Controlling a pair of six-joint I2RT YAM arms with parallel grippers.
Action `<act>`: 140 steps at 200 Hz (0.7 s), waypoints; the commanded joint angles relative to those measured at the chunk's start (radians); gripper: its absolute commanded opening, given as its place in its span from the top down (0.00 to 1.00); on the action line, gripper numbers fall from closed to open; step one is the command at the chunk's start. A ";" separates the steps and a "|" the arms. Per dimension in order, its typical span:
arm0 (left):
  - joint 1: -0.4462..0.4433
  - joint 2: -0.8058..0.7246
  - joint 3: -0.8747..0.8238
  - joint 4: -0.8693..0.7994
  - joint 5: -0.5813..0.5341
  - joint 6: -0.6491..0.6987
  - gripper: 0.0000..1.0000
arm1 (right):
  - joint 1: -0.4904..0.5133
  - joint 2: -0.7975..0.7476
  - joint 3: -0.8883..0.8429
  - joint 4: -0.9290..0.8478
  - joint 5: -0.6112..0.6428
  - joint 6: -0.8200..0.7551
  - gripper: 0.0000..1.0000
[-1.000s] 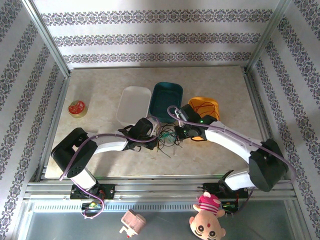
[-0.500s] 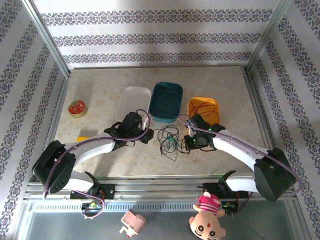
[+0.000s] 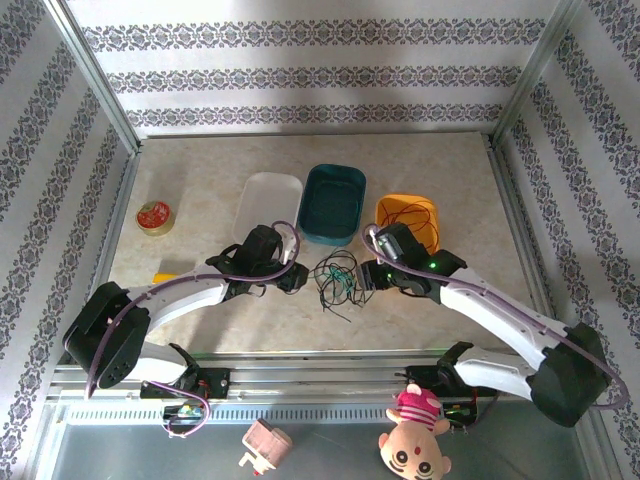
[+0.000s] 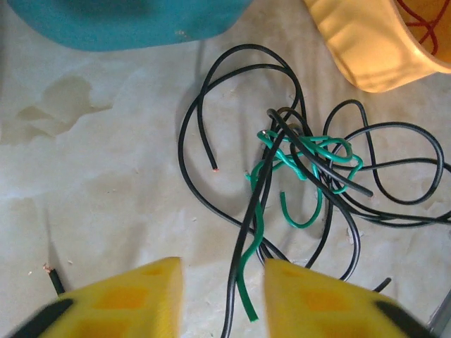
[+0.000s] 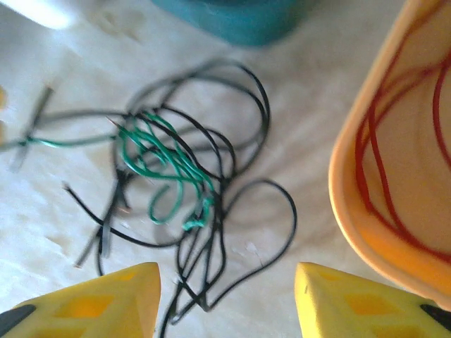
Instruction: Untangle the cables
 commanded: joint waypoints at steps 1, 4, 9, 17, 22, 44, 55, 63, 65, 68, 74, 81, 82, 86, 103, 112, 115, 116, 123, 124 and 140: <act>0.013 0.001 0.009 -0.020 -0.002 0.017 0.54 | 0.022 0.021 0.053 0.029 -0.050 -0.071 0.48; 0.012 0.000 0.010 -0.017 -0.001 0.017 0.53 | 0.022 0.034 0.060 0.030 -0.071 -0.074 0.48; 0.013 -0.001 0.011 -0.015 0.004 0.017 0.52 | 0.025 0.055 0.071 0.031 -0.103 -0.080 0.49; 0.014 0.001 0.013 -0.008 0.019 0.017 0.52 | 0.032 0.092 0.091 0.031 -0.140 -0.089 0.50; 0.013 0.002 0.015 -0.006 0.029 0.017 0.52 | 0.037 0.116 0.103 0.031 -0.153 -0.093 0.51; 0.005 0.011 0.030 -0.011 0.062 0.022 0.52 | 0.046 0.219 0.149 0.015 -0.152 -0.102 0.58; -0.004 0.013 0.036 -0.015 0.066 0.030 0.53 | 0.046 0.265 0.166 0.001 -0.141 -0.109 0.60; -0.011 0.012 0.038 -0.018 0.068 0.035 0.53 | 0.045 0.294 0.174 -0.006 -0.135 -0.116 0.61; -0.013 0.011 0.040 -0.018 0.069 0.036 0.52 | 0.045 0.302 0.176 -0.007 -0.134 -0.118 0.61; -0.015 0.011 0.040 -0.018 0.068 0.037 0.52 | 0.044 0.312 0.176 -0.007 -0.131 -0.119 0.61; -0.018 0.009 0.041 -0.016 0.068 0.037 0.52 | 0.044 0.331 0.179 -0.005 -0.125 -0.120 0.62; -0.022 0.010 0.042 -0.015 0.071 0.036 0.52 | 0.045 0.351 0.182 -0.001 -0.123 -0.123 0.62; -0.022 0.010 0.042 -0.016 0.071 0.035 0.52 | 0.044 0.352 0.182 0.000 -0.124 -0.123 0.62; -0.023 0.012 0.043 -0.015 0.072 0.036 0.52 | 0.044 0.362 0.182 0.005 -0.127 -0.125 0.62; -0.028 0.016 0.049 -0.015 0.076 0.035 0.52 | 0.044 0.393 0.183 0.020 -0.135 -0.126 0.62; -0.031 0.019 0.052 -0.015 0.077 0.035 0.52 | 0.044 0.402 0.184 0.025 -0.142 -0.126 0.59; -0.032 0.019 0.052 -0.015 0.077 0.034 0.52 | 0.044 0.404 0.184 0.028 -0.143 -0.126 0.58; -0.032 0.020 0.052 -0.015 0.076 0.034 0.53 | 0.044 0.405 0.184 0.029 -0.143 -0.126 0.58; -0.034 0.020 0.054 -0.014 0.080 0.035 0.52 | 0.044 0.411 0.183 0.034 -0.141 -0.125 0.56; -0.035 0.021 0.056 -0.014 0.081 0.034 0.52 | 0.044 0.411 0.183 0.034 -0.140 -0.125 0.56; -0.042 0.026 0.065 -0.021 0.091 0.043 0.53 | 0.045 0.421 0.183 0.045 -0.137 -0.131 0.53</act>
